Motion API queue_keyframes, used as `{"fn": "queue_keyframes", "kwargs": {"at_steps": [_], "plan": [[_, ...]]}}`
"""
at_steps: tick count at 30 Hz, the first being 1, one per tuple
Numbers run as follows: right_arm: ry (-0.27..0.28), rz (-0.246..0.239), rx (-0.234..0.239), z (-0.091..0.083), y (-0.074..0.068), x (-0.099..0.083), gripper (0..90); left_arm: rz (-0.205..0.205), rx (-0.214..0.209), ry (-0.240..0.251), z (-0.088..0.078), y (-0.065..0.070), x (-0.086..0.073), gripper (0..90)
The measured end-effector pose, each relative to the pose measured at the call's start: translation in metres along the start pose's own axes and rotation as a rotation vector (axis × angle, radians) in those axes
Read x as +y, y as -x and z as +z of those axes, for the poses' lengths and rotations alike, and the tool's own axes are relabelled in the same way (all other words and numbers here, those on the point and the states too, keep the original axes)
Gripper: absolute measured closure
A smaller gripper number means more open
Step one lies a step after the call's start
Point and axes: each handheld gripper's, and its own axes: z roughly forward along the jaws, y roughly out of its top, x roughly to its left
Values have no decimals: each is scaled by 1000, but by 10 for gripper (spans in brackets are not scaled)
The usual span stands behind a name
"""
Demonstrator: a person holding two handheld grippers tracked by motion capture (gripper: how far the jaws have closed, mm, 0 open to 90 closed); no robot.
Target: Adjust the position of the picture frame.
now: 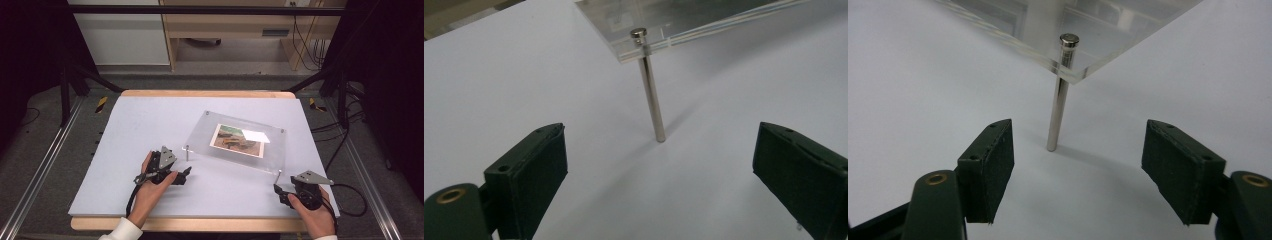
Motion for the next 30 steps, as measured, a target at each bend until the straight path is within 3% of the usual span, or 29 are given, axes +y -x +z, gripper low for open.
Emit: {"fn": "queue_keyframes", "kwargs": {"at_steps": [7,9,13,14,17,19,25,30], "plan": [[27,-9,14,0,2,-5,381,6,-5,-18,3,6,1,78],[26,-11,20,1,3,-6,376,-1,-9,-22,3,8,1,80],[26,35,31,2,3,-6,334,-37,-18,-23,5,8,1,90],[35,67,38,2,2,-4,297,-47,-21,-25,5,8,1,91],[44,82,62,2,3,-3,274,-73,-32,-25,6,8,1,91],[50,76,49,3,-1,-3,267,-83,-28,-12,8,9,2,91],[56,73,39,9,-7,0,351,-88,-14,3,7,9,3,120],[78,82,28,9,-3,1,421,-125,18,7,3,-2,1,134]]}}
